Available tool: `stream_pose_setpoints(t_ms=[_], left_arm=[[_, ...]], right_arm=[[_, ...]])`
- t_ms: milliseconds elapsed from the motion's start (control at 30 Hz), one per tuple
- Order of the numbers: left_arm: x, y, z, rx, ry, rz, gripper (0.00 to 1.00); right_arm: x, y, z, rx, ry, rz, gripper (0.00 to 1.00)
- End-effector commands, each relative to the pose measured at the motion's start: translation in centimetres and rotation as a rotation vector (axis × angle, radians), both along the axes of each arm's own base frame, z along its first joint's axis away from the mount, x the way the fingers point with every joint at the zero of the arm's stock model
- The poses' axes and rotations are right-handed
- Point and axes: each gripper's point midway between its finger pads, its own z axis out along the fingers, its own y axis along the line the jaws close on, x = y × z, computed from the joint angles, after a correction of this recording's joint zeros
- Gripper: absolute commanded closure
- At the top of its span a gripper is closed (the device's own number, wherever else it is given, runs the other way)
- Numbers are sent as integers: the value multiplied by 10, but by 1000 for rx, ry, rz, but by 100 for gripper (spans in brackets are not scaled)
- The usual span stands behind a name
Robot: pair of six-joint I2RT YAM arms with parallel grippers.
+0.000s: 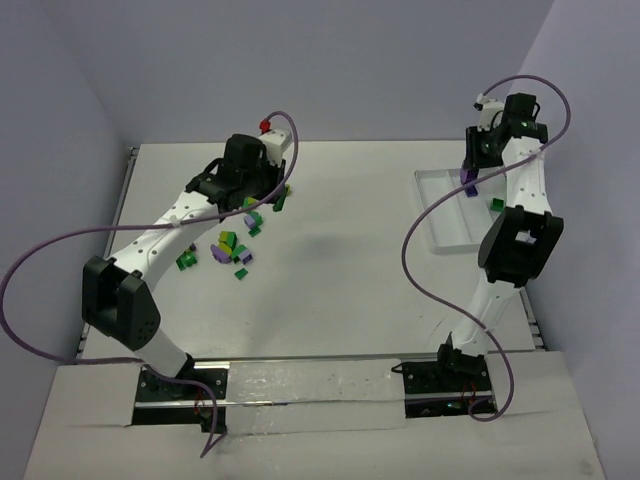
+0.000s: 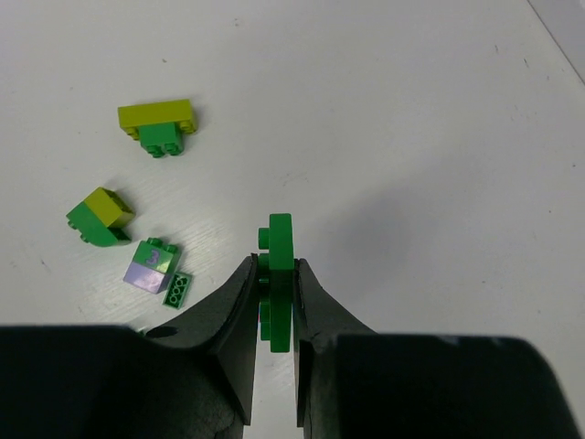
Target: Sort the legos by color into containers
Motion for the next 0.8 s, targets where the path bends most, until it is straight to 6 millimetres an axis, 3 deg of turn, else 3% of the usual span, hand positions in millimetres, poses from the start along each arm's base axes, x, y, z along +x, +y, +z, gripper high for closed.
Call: stream_pose_setpoints(t_ms=[0,167,267,500,600,633,700,767], left_arm=[[18,-12,29,-82,-48,-21,100],[28,-7,27,-99,-32,-9,100],[31,-5,26,-106,-26,-5,100],[35,-6,21,-121,-4,-8,100],[36,-5,17,-121,7,-8,100],[36,-5,17,-124,11,-8,100],[36,-3,16,-130,18,-6,100],[38,-1,17,-149,25,-4,100]], right_arm=[[18,-37,-27,-148,62,-12,100],[40,-53,-57,-183,105,-40,100],[43,-58,-78,-197,138,-44,100],[55,-64,-96,-209,137,-47,99],[61,-61,-103,-196,138,-36,79],[63,-61,-103,-193,134,-36,68],[66,-59,-103,-187,126,-36,62],[71,-54,-101,-179,111,-32,48]])
